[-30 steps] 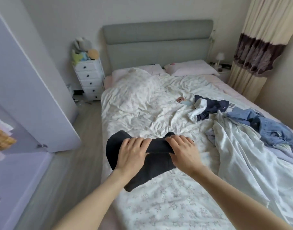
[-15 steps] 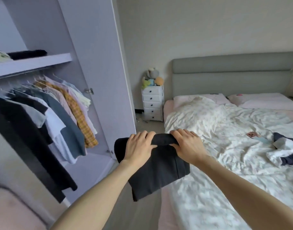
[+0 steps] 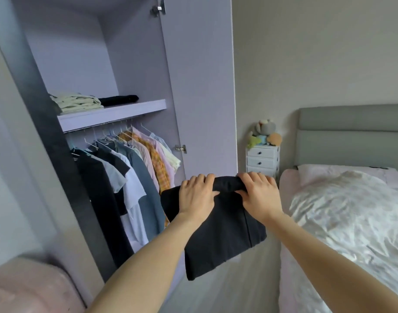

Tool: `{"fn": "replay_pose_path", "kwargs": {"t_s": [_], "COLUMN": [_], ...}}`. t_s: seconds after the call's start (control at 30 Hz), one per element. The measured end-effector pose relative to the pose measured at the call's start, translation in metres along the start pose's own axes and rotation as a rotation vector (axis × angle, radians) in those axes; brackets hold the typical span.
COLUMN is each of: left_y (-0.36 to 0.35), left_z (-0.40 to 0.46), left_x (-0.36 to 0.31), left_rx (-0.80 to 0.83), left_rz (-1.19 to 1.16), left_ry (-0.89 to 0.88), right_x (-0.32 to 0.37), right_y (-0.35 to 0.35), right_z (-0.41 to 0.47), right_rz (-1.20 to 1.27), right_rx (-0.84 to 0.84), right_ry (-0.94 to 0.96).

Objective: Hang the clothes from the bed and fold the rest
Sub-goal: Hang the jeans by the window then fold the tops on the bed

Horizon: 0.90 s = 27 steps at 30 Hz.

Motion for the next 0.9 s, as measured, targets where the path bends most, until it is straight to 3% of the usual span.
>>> {"fn": "replay_pose_path", "kwargs": {"t_s": [0.37, 0.7, 0.9], "left_y": [-0.004, 0.059, 0.078], "left_z": [0.191, 0.347, 0.429], "left_x": [0.137, 0.249, 0.344], "left_rx": [-0.042, -0.220, -0.239], "left_rz": [0.170, 0.324, 0.306], "left_ry": [0.110, 0.146, 0.186], "right_x": [0.040, 0.101, 0.158], "right_y": [-0.081, -0.078, -0.096], "right_z": [0.238, 0.453, 0.568], "right_rz": [0.163, 0.268, 0.267], "right_rx": [-0.101, -0.334, -0.457], "right_ry": [0.193, 0.280, 0.288]}}
Point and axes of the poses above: each hand's wrist, its own z-axis towards the middle knuckle, its own y-axis out of the back of the hand, x = y × z, the point moved 9 cm from there along z, towards the middle knuckle, and after that the axes turned 14 degrees about -z, right-handed, at the moved point
